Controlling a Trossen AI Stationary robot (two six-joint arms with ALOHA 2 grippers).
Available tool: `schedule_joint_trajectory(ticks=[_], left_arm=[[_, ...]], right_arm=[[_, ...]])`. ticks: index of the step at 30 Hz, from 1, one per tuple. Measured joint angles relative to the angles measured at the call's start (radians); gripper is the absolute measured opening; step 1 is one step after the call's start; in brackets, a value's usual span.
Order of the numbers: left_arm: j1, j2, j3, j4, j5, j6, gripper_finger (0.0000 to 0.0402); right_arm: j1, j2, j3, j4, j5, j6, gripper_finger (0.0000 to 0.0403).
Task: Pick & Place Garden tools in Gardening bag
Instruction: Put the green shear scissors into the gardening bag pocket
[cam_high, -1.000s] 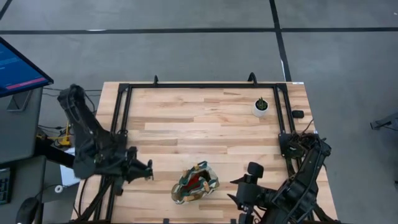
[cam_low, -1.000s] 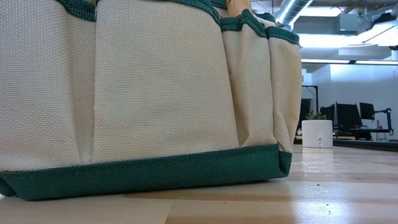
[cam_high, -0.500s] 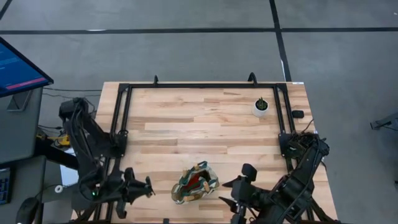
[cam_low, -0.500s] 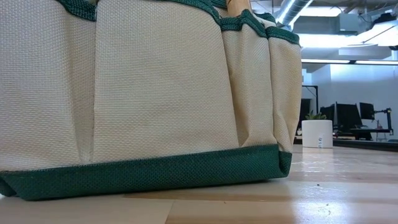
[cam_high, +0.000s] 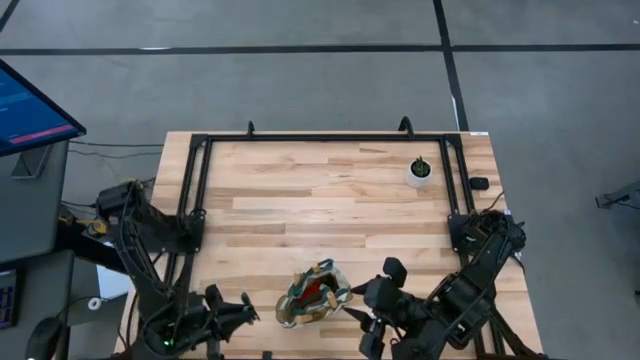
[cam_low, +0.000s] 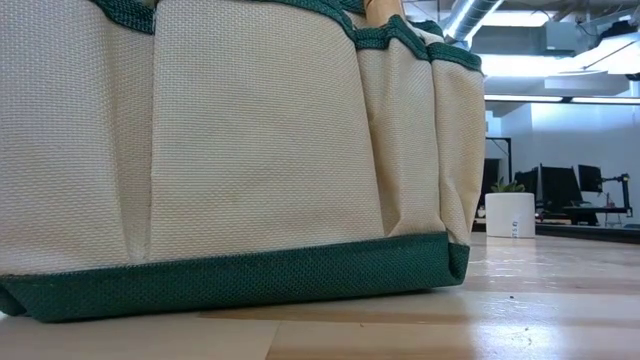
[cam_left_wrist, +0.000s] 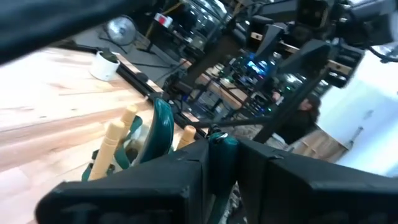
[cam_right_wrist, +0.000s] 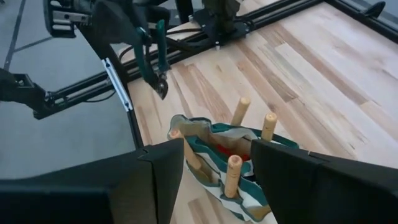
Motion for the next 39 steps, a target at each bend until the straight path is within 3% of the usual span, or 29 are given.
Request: schedule_joint_trajectory(ticks=[15, 23, 39], left_arm=[[0.079, 0.104, 0.067, 0.029, 0.008, -0.002, 0.0033], [0.154, 0.104, 0.067, 0.035, 0.138, -0.001, 0.0033], [0.287, 0.103, 0.066, 0.054, 0.264, 0.079, 0.0033]], right_arm=[[0.003, 0.0, 0.0, 0.011, 0.0, -0.049, 0.0179], [0.003, 0.0, 0.0, 0.011, 0.0, -0.052, 0.0179], [0.016, 0.0, 0.0, 0.008, -0.004, -0.052, 0.0179]])
